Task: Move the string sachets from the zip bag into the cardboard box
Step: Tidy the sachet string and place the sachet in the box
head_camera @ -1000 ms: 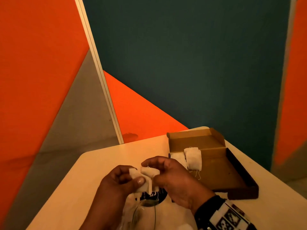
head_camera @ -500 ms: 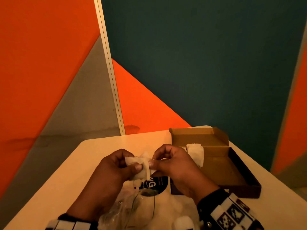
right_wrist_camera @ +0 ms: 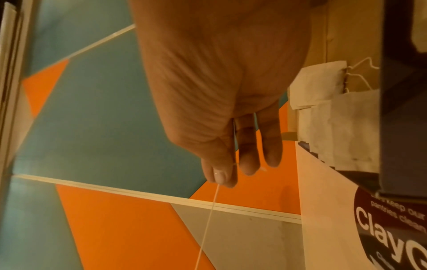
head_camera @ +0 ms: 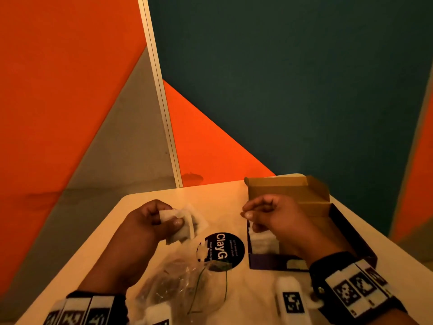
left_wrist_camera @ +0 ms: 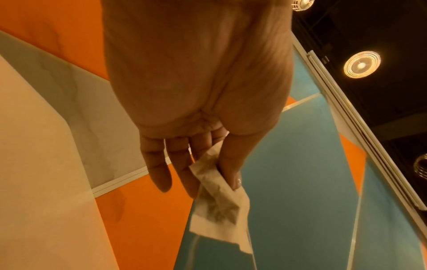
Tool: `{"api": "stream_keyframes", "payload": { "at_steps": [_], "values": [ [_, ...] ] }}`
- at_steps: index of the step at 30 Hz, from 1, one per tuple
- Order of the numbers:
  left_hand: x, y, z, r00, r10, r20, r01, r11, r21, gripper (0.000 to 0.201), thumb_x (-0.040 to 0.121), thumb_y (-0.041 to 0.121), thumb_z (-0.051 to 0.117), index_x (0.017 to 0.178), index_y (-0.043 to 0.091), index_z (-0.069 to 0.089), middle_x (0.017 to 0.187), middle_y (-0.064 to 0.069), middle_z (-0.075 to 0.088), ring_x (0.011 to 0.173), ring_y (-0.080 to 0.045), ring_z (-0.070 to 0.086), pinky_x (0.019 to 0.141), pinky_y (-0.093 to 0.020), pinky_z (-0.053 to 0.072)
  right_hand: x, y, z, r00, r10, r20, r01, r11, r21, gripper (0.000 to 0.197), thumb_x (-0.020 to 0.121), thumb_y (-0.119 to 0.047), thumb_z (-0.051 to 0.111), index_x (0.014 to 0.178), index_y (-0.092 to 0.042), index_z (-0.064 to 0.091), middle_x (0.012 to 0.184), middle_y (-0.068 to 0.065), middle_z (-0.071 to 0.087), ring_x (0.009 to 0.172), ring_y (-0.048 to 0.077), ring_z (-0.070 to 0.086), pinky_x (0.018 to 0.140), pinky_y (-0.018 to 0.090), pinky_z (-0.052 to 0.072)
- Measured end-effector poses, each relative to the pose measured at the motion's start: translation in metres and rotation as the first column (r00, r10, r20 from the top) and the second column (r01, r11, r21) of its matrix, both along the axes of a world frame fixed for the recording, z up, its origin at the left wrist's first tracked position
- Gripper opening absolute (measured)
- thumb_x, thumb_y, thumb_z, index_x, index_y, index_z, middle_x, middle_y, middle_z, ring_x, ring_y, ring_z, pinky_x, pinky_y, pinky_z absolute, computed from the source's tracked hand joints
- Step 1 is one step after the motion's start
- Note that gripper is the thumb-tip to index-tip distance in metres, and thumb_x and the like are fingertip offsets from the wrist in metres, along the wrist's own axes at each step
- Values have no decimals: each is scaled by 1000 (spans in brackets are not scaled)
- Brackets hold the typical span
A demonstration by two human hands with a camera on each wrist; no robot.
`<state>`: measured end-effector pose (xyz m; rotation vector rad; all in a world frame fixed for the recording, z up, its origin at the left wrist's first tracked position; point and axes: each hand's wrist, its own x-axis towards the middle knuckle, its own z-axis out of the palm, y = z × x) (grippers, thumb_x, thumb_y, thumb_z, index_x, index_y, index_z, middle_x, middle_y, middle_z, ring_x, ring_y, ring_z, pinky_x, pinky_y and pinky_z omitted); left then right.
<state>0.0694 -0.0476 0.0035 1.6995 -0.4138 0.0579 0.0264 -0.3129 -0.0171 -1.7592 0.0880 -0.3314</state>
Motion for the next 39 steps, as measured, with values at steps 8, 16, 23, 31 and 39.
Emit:
{"api": "stream_keyframes", "payload": {
  "at_steps": [8, 16, 23, 31, 39],
  "values": [
    [4, 2, 2, 995, -10, -100, -18, 961, -275, 6, 78, 5, 68, 80, 9, 64, 82, -20, 68, 84, -33, 58, 78, -47, 46, 3, -5, -6, 1000, 10, -26, -9, 999, 47, 15, 89, -6, 71, 88, -19, 77, 92, -3, 80, 84, 18, 75, 87, 50, 60],
    [-15, -27, 5, 984, -114, -137, 58, 932, -358, 20, 73, 8, 68, 90, 2, 59, 79, -11, 70, 79, -26, 65, 99, -56, 46, -5, 28, 11, 906, 76, 417, -193, 950, 244, 16, 80, -20, 64, 91, -22, 76, 133, -10, 66, 128, 11, 57, 111, 53, 40],
    [-22, -48, -7, 972, -171, -158, 94, 908, -408, 8, 85, -3, 61, 88, 4, 59, 85, -18, 67, 83, -31, 63, 81, -44, 52, -8, 53, 3, 917, 299, 265, -370, 887, 278, 28, 88, -19, 58, 107, -20, 78, 122, 10, 72, 117, 36, 65, 107, 64, 43],
    [-18, -38, -3, 990, -56, -127, 26, 974, -225, 9, 84, -1, 70, 83, 7, 66, 87, -11, 75, 82, -26, 73, 76, -41, 61, -3, 47, 9, 987, 21, 162, -39, 993, 108, 30, 101, -12, 55, 96, -26, 81, 105, -6, 77, 107, 19, 68, 97, 40, 56],
    [-31, -34, 2, 989, -144, 31, 138, 979, 148, 8, 90, 5, 67, 91, 6, 75, 87, -14, 76, 84, -37, 71, 81, -43, 58, -9, 37, 12, 979, 115, 169, -105, 992, -69, 21, 98, -16, 59, 106, -16, 78, 107, -6, 77, 105, 6, 68, 92, 25, 50]
  ]
}}
